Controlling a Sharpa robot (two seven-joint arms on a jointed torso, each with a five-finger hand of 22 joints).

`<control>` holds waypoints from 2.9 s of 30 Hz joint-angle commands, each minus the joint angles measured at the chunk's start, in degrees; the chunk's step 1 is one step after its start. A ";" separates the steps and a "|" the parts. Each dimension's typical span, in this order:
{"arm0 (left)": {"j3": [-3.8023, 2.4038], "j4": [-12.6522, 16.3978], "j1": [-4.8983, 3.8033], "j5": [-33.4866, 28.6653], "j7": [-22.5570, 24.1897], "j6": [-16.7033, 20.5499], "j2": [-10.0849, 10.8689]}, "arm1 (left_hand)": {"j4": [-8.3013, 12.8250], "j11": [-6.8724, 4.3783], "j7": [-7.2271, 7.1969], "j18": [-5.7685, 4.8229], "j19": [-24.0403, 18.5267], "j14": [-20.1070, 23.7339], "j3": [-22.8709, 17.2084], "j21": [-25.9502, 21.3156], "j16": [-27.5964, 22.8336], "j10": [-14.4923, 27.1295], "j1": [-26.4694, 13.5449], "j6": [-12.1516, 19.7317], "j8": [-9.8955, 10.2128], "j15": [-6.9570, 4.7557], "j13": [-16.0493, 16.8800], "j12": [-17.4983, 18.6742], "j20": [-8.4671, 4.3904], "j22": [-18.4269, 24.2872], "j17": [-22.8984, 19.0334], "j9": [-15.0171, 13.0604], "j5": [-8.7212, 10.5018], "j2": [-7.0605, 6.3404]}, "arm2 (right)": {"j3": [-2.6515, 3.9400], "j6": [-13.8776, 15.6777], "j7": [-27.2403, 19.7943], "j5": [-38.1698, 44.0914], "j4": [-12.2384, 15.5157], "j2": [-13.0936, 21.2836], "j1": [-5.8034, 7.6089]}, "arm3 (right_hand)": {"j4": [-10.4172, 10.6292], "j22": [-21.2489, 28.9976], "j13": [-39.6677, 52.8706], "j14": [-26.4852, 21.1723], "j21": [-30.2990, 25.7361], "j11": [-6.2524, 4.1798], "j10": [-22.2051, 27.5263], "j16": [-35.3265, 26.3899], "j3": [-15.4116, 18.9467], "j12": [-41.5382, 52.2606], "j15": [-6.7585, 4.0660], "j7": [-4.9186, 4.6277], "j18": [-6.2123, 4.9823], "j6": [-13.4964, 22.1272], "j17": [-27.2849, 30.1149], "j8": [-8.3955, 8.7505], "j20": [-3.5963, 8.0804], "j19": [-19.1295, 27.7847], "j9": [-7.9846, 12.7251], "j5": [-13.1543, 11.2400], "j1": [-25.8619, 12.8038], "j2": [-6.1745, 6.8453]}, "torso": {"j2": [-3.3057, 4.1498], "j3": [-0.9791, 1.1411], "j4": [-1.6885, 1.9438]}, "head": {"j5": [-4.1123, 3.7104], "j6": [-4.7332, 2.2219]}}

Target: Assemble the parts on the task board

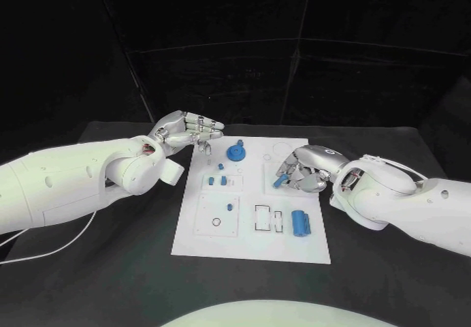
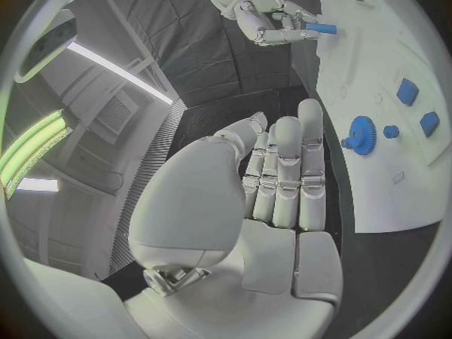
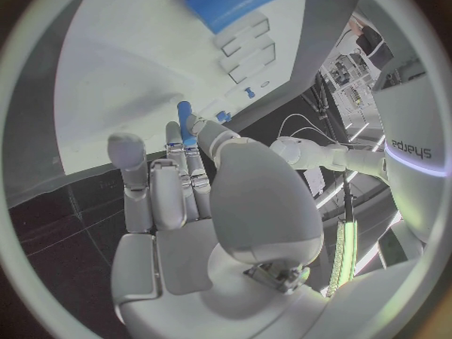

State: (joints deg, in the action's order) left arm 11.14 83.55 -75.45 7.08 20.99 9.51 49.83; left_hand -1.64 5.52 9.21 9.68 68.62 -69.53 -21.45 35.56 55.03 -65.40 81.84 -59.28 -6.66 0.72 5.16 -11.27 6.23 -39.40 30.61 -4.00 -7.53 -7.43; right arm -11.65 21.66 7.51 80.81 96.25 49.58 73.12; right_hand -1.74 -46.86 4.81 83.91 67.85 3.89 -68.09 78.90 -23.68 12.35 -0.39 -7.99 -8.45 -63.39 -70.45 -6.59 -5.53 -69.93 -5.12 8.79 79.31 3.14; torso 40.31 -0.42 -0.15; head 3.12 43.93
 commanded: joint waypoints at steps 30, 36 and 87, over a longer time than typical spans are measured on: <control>0.01 0.01 -0.02 -0.24 0.81 0.63 -0.44 | 0.15 -0.09 0.28 0.76 -0.40 0.37 0.26 -0.47 -0.30 0.34 -0.11 -0.11 -0.26 -0.16 0.06 -0.23 -0.05 0.10 -0.10 0.04 0.01 0.61 | -0.14 -4.94 -1.91 11.88 -0.10 -18.40 -2.37 | 0.09 0.88 -0.05 2.54 -0.26 0.02 -0.28 0.08 0.10 -0.71 -0.34 -0.12 0.58 -0.40 0.25 0.01 0.21 0.17 -0.01 -0.06 0.00 0.11 | 0.27 0.02 0.08 | 2.61 1.06; 0.01 0.02 -0.03 -0.24 0.84 0.65 -0.49 | 0.15 -0.09 0.28 0.76 -0.40 0.37 0.26 -0.47 -0.30 0.34 -0.11 -0.11 -0.26 -0.16 0.06 -0.23 -0.05 0.10 -0.10 0.04 0.01 0.61 | -0.18 -6.59 -0.19 14.45 -1.09 -19.95 -2.89 | 0.13 0.87 -0.06 2.53 -0.26 0.04 -0.27 0.06 0.13 -0.79 -0.32 -0.13 0.59 -0.37 0.31 0.05 0.21 0.18 0.00 -0.14 -0.07 0.12 | 0.19 -0.04 -0.02 | 2.78 1.38; 0.00 -0.27 -0.03 -0.25 0.55 0.24 -0.86 | 0.10 -0.08 0.32 0.76 -0.39 0.37 0.35 -0.52 -0.28 0.41 -0.24 -0.07 -0.27 -0.16 0.07 -0.32 -0.04 0.12 -0.13 0.05 0.03 0.64 | -0.24 -10.05 2.83 19.49 -1.73 -20.12 -3.96 | 0.27 0.88 -0.03 2.40 -0.29 0.00 -0.45 -0.26 0.24 -1.05 -0.31 -0.05 0.59 -0.47 0.90 0.08 0.19 0.24 -0.01 -0.32 -0.32 0.11 | 0.16 0.00 -0.02 | 2.95 1.93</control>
State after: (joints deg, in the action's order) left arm 11.19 83.27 -75.41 7.07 21.09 10.05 49.04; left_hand -1.64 5.52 9.21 9.68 68.62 -69.52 -21.45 35.16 55.03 -65.40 81.64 -59.28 -6.66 0.72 5.16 -11.27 6.23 -39.34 30.57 -4.00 -7.53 -7.24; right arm -11.84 11.93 9.97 99.59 94.36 29.36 69.14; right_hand -1.57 -45.90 4.77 84.03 67.85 3.90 -68.07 78.88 -23.48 11.66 -0.51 -8.16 -8.46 -63.41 -69.60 -6.32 -5.53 -69.92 -5.02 8.31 79.14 3.33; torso 40.47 -0.42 -0.17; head 6.06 45.89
